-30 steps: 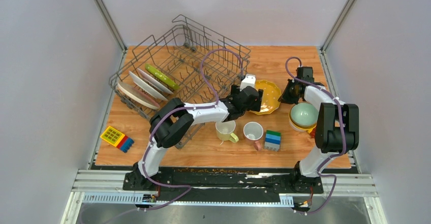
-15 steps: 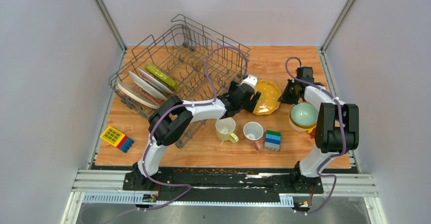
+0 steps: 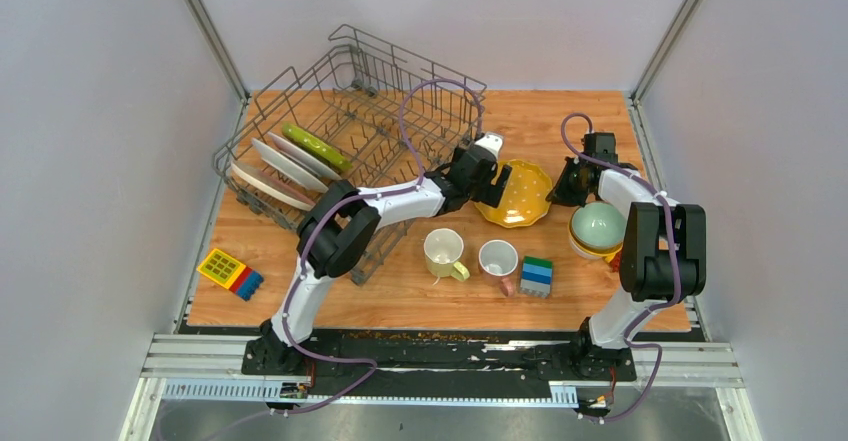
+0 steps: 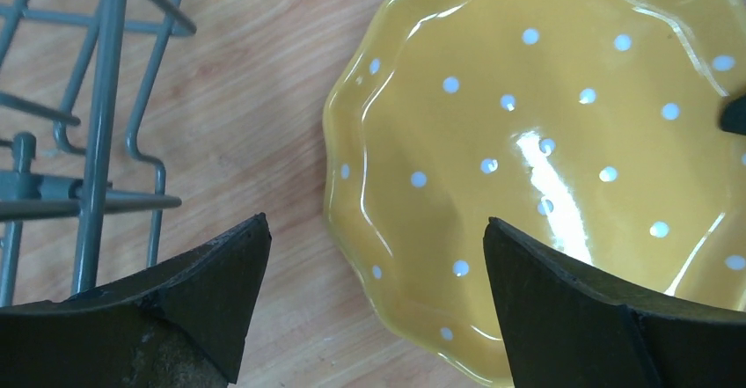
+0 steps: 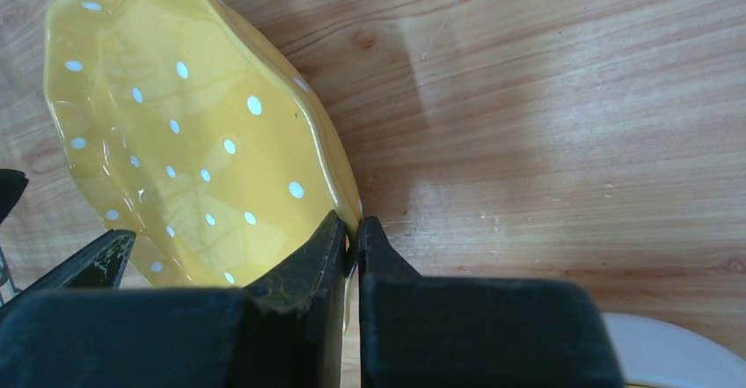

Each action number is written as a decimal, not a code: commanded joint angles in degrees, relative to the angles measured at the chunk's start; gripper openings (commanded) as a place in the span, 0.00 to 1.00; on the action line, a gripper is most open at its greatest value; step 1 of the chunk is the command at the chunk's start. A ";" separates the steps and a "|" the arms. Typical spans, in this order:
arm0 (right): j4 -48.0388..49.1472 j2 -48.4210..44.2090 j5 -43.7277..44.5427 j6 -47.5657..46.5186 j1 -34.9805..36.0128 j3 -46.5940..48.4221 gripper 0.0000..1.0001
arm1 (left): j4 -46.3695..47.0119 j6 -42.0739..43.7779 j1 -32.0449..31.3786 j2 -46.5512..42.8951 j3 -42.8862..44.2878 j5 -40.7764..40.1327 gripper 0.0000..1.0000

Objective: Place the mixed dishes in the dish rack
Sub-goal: Pick up the plate at the center of the board.

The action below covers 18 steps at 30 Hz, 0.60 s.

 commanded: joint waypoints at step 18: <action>1.69 -0.39 -3.05 -0.82 0.21 -0.05 0.00 | -2.22 -9.73 -2.76 4.58 1.13 -0.14 0.75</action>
